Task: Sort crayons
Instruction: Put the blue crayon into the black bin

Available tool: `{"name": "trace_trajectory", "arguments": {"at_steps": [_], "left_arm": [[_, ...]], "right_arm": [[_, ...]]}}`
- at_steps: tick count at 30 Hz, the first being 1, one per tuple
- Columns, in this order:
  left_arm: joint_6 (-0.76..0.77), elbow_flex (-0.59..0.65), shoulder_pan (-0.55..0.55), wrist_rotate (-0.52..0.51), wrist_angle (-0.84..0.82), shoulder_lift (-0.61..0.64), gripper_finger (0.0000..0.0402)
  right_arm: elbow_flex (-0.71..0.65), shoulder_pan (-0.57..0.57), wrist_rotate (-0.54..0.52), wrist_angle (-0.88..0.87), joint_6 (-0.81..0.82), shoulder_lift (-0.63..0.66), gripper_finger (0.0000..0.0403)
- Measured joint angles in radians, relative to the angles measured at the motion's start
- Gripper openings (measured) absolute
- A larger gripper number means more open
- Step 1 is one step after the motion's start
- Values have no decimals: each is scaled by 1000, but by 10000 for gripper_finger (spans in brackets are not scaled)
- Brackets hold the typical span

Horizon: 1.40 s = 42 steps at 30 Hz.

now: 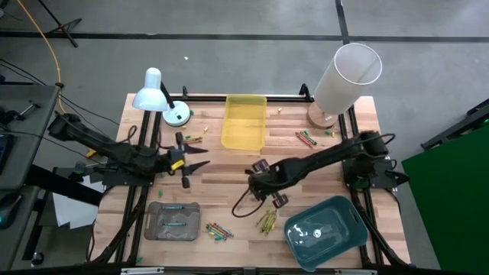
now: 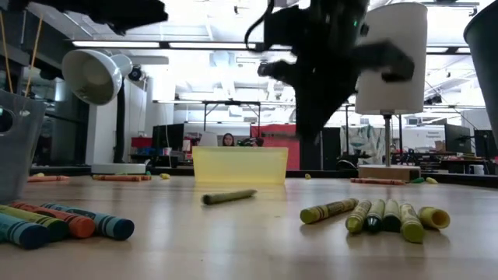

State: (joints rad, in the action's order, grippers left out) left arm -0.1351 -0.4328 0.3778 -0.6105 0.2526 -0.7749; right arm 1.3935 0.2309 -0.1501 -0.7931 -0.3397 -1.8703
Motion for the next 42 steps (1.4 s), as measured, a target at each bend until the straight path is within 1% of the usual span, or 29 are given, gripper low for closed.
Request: {"name": "trace_trajectory", "arguments": {"at_steps": [3, 5, 7, 9, 10, 12, 15, 16, 18, 20, 24, 29, 32, 40, 42], "left_arm": [[11, 15, 15, -4, -5, 39, 158], [12, 30, 19, -4, 0, 50, 158], [22, 48, 19, -4, 4, 50, 158], [28, 74, 12, -4, 43, 44, 158], [24, 94, 4, -2, 102, 36, 158], [-7, 144, -21, 22, 257, 5, 158], [-38, 218, -73, 95, 491, -51, 158], [-39, 236, -91, 122, 556, -74, 158], [-27, 263, -129, 167, 651, -116, 158], [-1, 267, -164, 234, 713, -159, 158], [29, 256, -223, 370, 779, -259, 158], [34, 222, -248, 381, 798, -348, 159], [37, 203, -248, 382, 801, -374, 158], [46, 186, -248, 379, 797, -393, 158], [46, 184, -248, 364, 801, -393, 158]], "right_arm": [[-65, -14, -27, 68, 33, 100, 1], [-151, -20, -49, 164, 75, 170, 1], [-262, -23, -59, 304, 113, 243, 1], [-385, -26, -72, 530, 147, 313, 1], [-447, -30, -80, 676, 158, 336, 1], [-567, -41, -91, 1020, 168, 354, 1], [-678, -69, -94, 1496, 183, 329, 0], [-698, -79, -93, 1608, 184, 315, 0], [-712, -101, -91, 1743, 184, 277, 0], [-705, -126, -91, 1814, 184, 237, 0], [-613, -172, -49, 1816, 205, 138, 0], [-495, -197, -21, 1776, 204, 34, 0], [-455, -198, -11, 1757, 203, -3, 0], [-439, -196, 6, 1758, 205, -19, 0], [-437, -195, 24, 1760, 205, -19, 0]]}}
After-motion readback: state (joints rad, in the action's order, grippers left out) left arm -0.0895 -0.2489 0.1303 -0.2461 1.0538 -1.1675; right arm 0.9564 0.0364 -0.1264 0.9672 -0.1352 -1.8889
